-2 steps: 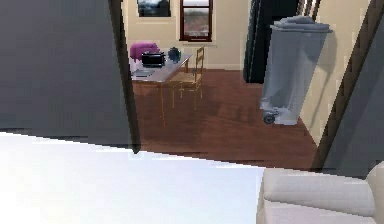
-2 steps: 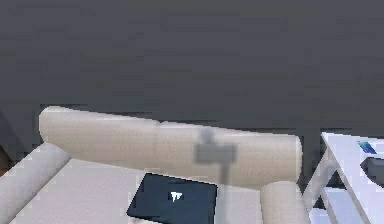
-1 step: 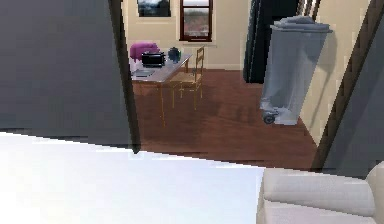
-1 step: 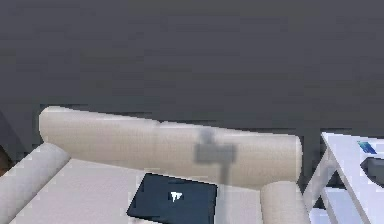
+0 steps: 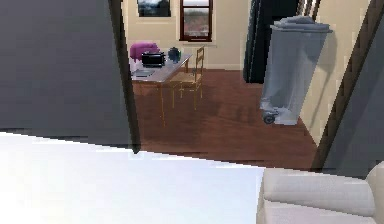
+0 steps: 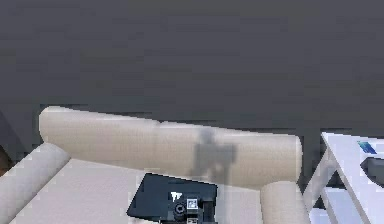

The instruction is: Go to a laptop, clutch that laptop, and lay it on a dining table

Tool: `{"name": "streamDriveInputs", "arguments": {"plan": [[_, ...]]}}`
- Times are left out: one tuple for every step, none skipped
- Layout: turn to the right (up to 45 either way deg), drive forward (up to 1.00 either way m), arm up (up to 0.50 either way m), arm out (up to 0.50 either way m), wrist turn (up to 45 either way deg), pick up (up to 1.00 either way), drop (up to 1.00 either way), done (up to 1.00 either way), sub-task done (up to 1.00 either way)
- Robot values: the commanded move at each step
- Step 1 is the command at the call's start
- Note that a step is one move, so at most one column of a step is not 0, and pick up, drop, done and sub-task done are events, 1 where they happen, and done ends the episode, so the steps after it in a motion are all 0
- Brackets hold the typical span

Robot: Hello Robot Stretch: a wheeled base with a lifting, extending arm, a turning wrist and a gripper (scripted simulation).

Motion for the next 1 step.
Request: {"name": "streamDriveInputs", "arguments": {"plan": [[0.0, 0.00, 0.00, 0.00, 45.0, 0.00, 0.00, 0.00, 0.00]]}}
